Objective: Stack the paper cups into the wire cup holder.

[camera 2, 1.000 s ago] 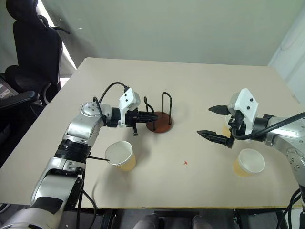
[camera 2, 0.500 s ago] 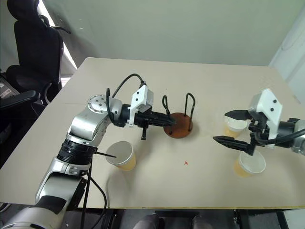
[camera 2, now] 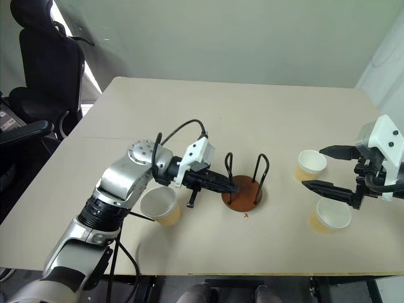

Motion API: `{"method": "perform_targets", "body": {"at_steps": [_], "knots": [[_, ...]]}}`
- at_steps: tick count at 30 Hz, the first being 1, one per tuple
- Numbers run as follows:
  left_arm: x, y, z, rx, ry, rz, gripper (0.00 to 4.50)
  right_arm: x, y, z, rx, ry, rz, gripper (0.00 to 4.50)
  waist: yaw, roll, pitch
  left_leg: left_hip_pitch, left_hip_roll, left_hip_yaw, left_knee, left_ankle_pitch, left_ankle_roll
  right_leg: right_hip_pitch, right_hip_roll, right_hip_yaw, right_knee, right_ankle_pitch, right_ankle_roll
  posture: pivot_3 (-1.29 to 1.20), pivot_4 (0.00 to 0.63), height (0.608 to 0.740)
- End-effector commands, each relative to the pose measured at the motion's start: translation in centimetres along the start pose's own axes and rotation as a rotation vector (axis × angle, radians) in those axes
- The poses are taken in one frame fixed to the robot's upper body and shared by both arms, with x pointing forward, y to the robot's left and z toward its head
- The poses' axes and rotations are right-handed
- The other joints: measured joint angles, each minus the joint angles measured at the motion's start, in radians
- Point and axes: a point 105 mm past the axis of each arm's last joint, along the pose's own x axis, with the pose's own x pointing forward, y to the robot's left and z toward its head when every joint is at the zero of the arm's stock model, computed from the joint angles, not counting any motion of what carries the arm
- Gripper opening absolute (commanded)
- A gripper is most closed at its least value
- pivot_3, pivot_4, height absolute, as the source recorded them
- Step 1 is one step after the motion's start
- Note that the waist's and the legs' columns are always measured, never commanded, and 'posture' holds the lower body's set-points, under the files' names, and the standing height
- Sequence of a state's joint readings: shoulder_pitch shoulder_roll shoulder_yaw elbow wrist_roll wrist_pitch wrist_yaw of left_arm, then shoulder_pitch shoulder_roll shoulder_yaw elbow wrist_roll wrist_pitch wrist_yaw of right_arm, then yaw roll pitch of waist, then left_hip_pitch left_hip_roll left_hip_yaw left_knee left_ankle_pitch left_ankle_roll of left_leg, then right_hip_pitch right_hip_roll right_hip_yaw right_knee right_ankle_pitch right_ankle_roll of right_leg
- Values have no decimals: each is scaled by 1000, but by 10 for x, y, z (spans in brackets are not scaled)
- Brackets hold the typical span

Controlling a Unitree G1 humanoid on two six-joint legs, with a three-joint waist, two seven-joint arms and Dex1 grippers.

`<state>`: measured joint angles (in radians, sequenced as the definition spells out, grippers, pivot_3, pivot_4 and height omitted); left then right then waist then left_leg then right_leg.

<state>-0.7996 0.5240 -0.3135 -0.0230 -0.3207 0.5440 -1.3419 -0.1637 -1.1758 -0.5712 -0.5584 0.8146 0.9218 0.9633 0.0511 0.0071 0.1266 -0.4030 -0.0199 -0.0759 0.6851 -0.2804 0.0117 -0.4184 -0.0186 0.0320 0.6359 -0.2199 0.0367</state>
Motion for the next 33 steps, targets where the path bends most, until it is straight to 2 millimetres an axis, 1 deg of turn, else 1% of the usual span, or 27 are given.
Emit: {"method": "perform_targets", "body": {"at_steps": [1, 5, 10, 14, 17, 19, 26, 27, 33], "knots": [[4, -2, 8, 38, -24, -1, 81, -6, 0, 9, -55, -14, -19, 4500, 0, 0, 0, 0, 0, 0, 0, 0, 0, 0, 0, 0, 0, 0, 0, 0, 150, 740], [10, -4, 2, 31, -13, -5, 81, -5, -2, 10, -59, -15, -23, 4500, 0, 0, 0, 0, 0, 0, 1, 0, 0, 0, 0, 0, 1, 0, 0, 0, 150, 740], [17, -1, -5, 15, -9, 11, 81, -4, -2, 9, -61, -17, -26, 4500, 0, 0, 0, 0, 0, 0, 2, 0, 1, 0, 0, 0, 2, 0, 0, 0, 150, 740], [21, 5, -8, 9, -4, 48, 81, -3, -2, 9, -63, -18, -27, 4500, 0, 0, 0, 0, 0, 0, 3, 0, 1, 1, 0, 0, 2, 0, 0, 0, 150, 740], [23, 10, -12, 11, 2, 74, 908, -3, -2, 8, -63, -19, -28, 4500, 0, 0, 0, 1, 0, 0, 4, 0, 1, 1, 0, 0, 4, 0, 0, 0, 150, 740], [25, 10, -13, 9, 0, 74, 1592, -2, -2, 7, -63, -18, -28, 4500, 0, 0, 0, 1, 0, 0, 5, 0, 1, 1, 0, 0, 5, 0, 0, 0, 150, 740], [26, 6, -10, -6, -18, 55, 4198, -2, -3, 6, -66, -15, -31, 4500, 0, 0, 0, 1, 0, 0, 9, -1, 2, 2, 0, 0, 7, 0, 1, 0, 150, 740], [26, 5, -10, -8, -19, 51, 4461, -2, -3, 6, -66, -15, -31, 4500, 0, 0, 0, 1, 0, 0, 10, -1, 2, 2, 0, 0, 7, 0, 1, 0, 150, 740], [19, 2, -10, 2, -1, 40, 4461, -1, -3, 5, -67, -16, -27, 4500, -1, 0, 0, 0, 0, 0, 12, -1, 3, 2, 0, 0, 8, 0, 1, 0, 150, 740]]}}
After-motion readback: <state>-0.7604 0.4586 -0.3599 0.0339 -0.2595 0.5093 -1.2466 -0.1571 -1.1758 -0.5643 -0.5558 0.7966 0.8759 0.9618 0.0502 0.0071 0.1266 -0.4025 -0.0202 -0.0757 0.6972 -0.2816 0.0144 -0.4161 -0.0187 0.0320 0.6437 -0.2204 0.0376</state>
